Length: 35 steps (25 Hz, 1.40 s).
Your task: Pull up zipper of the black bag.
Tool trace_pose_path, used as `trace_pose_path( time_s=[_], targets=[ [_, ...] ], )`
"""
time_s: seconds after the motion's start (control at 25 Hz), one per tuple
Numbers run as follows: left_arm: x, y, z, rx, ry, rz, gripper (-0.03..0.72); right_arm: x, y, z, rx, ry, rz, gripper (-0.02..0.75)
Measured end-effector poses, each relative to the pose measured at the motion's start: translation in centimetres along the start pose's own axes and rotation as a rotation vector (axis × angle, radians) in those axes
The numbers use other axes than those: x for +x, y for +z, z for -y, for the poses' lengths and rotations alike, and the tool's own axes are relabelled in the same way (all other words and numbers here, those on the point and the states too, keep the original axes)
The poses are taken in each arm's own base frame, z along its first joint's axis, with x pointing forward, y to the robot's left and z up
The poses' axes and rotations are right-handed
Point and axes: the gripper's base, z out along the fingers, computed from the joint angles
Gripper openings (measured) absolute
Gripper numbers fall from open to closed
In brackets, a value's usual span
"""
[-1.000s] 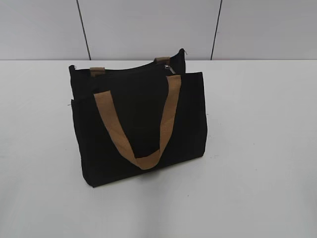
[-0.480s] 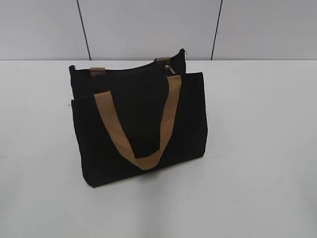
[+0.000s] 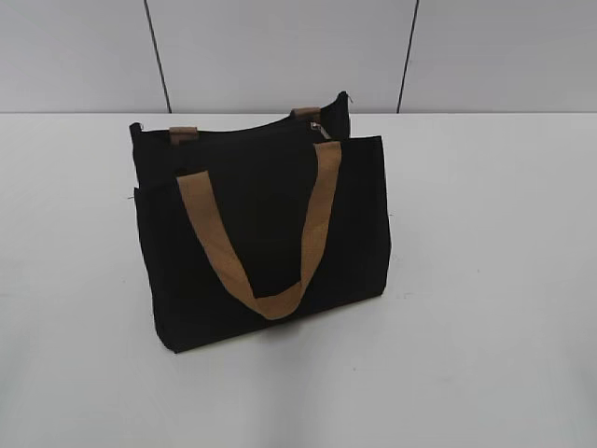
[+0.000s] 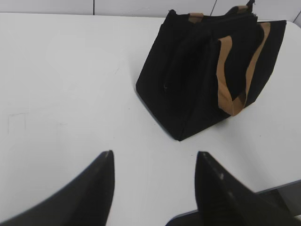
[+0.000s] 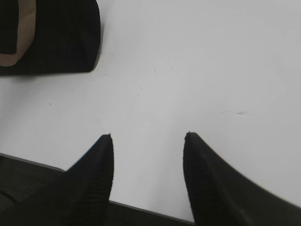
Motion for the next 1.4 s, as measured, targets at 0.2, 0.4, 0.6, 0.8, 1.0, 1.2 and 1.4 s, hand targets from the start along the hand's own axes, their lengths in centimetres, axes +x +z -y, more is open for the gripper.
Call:
trace_pose_path(
  time_s=[0.2,0.4,0.6,0.8,1.0,1.2,1.4],
  targets=[
    [0.00,0.00,0.00,0.000,0.000,0.000,0.414,-0.01,0.00,0.00,0.000,0.000,0.001,0.381],
    [0.00,0.00,0.02,-0.017,-0.008,0.002,0.414,-0.01,0.00,-0.02,-0.002,0.001,0.001,0.381],
    [0.02,-0.01,0.13,-0.125,-0.059,0.013,0.414,-0.03,0.00,-0.02,0.006,0.005,0.003,0.381],
    [0.03,0.00,0.27,-0.252,-0.118,0.026,0.414,-0.06,0.01,-0.08,0.085,0.050,0.005,0.381],
    [0.04,0.00,0.35,-0.321,-0.151,0.033,0.414,-0.07,0.03,-0.14,0.169,0.099,0.005,0.381],
    [0.04,0.00,0.36,-0.331,-0.155,0.034,0.414,-0.08,0.04,-0.18,0.229,0.133,0.005,0.381],
    [0.04,0.00,0.36,-0.331,-0.155,0.034,0.414,-0.09,0.05,-0.20,0.256,0.150,0.006,0.381]
  ],
)
